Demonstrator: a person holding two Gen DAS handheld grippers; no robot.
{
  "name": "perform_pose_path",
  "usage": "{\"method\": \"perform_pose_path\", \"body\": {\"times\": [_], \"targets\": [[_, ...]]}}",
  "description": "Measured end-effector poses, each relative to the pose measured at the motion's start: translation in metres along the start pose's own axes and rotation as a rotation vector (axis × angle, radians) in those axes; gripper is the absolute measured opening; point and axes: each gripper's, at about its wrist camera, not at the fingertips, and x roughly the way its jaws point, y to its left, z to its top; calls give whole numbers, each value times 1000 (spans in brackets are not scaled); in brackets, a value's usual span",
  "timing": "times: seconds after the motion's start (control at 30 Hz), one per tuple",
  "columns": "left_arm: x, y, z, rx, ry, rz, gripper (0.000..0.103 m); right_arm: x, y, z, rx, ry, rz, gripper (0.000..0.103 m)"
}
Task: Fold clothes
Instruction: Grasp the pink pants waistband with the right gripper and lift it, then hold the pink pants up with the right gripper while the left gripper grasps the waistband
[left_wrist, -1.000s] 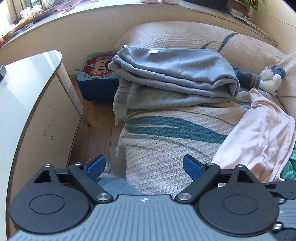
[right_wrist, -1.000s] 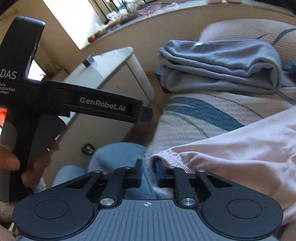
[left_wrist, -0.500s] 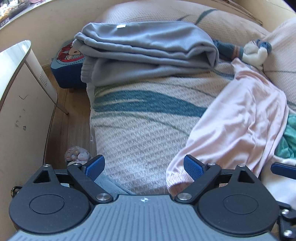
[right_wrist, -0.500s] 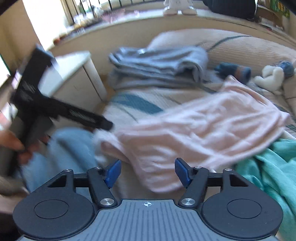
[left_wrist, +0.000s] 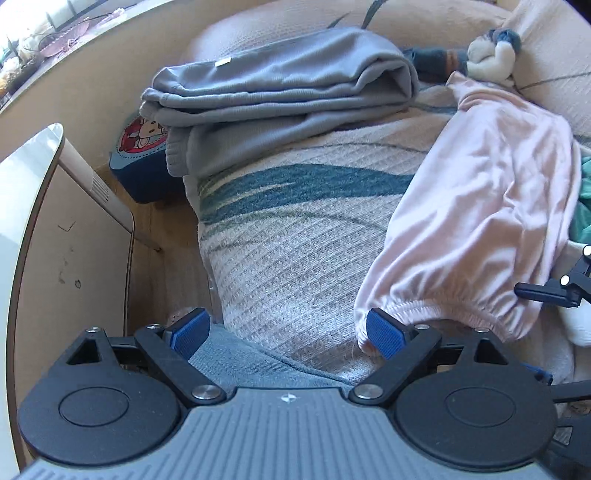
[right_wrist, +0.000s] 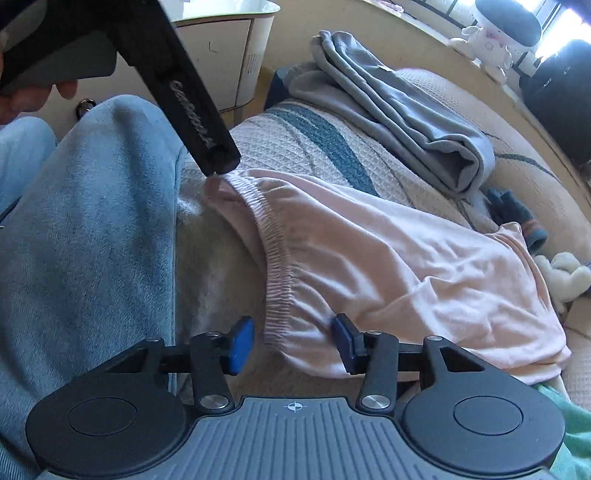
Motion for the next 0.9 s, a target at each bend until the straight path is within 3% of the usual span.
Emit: {"method": "perform_pose_path", "body": {"times": [0.17, 0.23, 0.3, 0.4, 0.53, 0.67, 0.9], "targets": [[2, 7, 0, -28, 12, 14, 92, 5, 0, -10, -39, 26, -2, 45], [1, 5, 0, -13, 7, 12, 92, 15, 0, -9, -50, 36, -14, 24], [-1, 3, -1, 3, -4, 21, 93, 15, -9, -6, -25, 39, -18, 15], [0, 7, 1, -12, -2, 30, 93, -8, -34, 9, 76, -47, -8, 14], [2, 12, 4, -15, -7, 36, 93, -26, -58, 39, 84, -147, -41, 13], [-2, 15, 4, 3, -29, 40, 93, -25, -78, 74, 104, -229, -27, 13], [7, 38, 13, -56, -10, 45, 93, -6, -110, 156, 84, -322, -15, 13]]}}
